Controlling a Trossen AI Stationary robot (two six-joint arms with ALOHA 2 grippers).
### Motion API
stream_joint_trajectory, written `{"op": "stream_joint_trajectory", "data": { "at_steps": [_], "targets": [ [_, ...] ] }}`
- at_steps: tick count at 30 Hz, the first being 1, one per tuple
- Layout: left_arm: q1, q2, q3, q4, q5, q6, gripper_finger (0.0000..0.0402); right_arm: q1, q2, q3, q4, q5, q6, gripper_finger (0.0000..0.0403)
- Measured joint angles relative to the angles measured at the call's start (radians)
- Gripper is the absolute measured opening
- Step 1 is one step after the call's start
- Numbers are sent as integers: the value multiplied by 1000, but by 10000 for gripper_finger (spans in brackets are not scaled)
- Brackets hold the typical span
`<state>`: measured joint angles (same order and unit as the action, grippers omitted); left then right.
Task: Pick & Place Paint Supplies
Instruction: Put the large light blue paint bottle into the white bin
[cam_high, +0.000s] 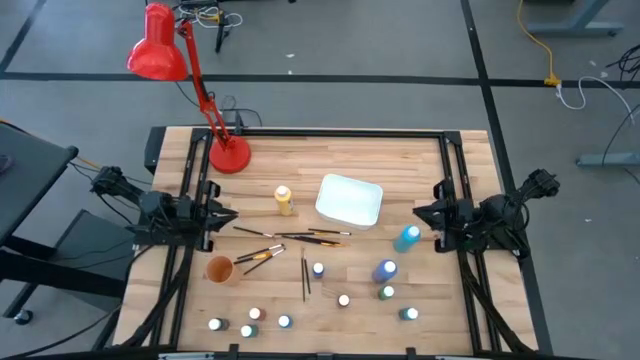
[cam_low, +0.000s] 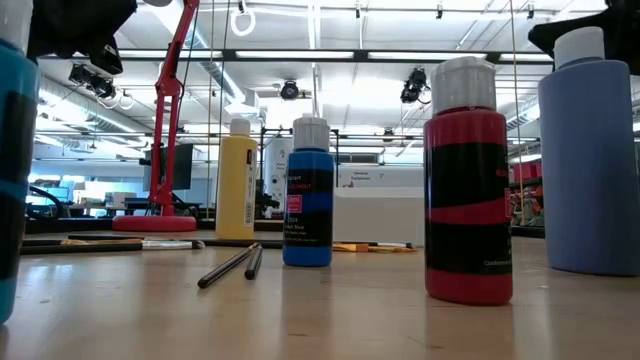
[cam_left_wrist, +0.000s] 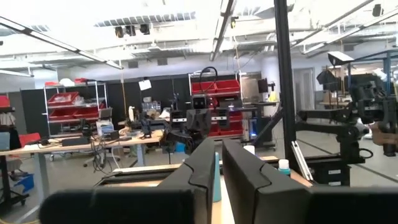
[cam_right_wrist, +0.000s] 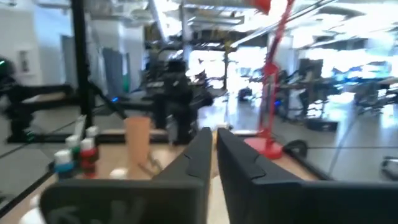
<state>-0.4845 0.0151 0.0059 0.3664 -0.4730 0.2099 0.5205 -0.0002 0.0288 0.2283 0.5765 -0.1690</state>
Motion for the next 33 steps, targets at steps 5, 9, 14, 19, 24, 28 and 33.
{"op": "stream_joint_trajectory", "data": {
  "at_steps": [5,9,14,19,24,28,33],
  "targets": [
    [0,0,0,-1,-99,3,91,0,0,0,-122,-130,144,110],
    [0,0,0,-1,-120,37,123,0,0,0,-200,-187,225,169],
    [0,0,0,-1,-122,59,144,0,16,-1,-201,-202,184,232],
    [0,0,0,13,-122,60,149,-1,71,-1,-201,-201,155,266],
    [0,0,0,64,-123,81,147,-29,134,-1,-200,-191,161,271],
    [0,0,0,107,-122,134,147,-55,172,-1,-199,-200,162,262],
    [0,0,0,131,-122,195,147,-74,188,-1,-199,-201,151,216]
  ]
}}
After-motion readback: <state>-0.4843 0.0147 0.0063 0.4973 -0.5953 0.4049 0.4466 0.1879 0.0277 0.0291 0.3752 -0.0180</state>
